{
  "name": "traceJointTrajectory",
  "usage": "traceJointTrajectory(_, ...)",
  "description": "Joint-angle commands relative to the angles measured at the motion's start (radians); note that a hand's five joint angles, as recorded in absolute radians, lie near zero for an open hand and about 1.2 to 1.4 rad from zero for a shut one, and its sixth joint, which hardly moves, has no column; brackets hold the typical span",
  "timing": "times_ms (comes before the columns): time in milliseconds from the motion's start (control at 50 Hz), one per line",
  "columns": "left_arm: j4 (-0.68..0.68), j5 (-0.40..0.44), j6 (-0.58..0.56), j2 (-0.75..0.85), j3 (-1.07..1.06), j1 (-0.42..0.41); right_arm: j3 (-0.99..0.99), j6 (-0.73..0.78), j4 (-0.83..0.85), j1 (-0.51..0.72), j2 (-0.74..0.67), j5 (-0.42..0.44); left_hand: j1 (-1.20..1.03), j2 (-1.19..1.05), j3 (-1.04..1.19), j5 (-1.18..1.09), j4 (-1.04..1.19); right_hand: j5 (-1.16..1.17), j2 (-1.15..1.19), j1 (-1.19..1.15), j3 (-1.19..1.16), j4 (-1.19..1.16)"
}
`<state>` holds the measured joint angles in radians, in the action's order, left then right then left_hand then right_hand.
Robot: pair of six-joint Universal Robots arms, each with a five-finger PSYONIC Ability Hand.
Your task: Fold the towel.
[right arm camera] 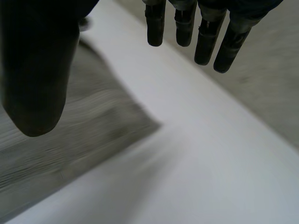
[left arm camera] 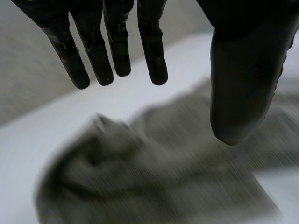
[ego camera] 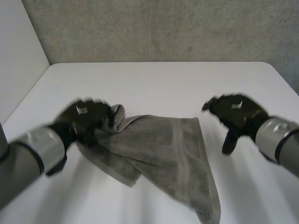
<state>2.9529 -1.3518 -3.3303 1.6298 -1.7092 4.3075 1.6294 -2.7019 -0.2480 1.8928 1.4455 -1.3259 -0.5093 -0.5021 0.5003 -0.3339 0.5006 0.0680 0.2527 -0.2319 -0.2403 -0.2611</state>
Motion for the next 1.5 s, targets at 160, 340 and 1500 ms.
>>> traceJointTrajectory(160, 0.192, 0.060, -0.150, 0.114, -0.247, -0.008, 0.310, 0.047, 0.105, 0.012, 0.015, 0.140, 0.002, -0.005, 0.007, 0.001, 0.007, -0.034, -0.044, 0.024, 0.032, 0.053)
traceJointTrajectory(340, 0.310, 0.059, -0.146, 0.198, -0.241, -0.040, 0.414, 0.125, 0.156, 0.012, 0.007, 0.152, 0.111, 0.103, -0.102, 0.110, -0.102, 0.033, 0.023, -0.044, -0.035, -0.014)
traceJointTrajectory(1500, 0.462, 0.049, -0.095, 0.274, -0.211, -0.083, 0.455, 0.183, 0.110, -0.067, 0.062, 0.271, 0.082, 0.074, -0.072, 0.081, -0.073, 0.165, 0.155, -0.176, -0.168, -0.147)
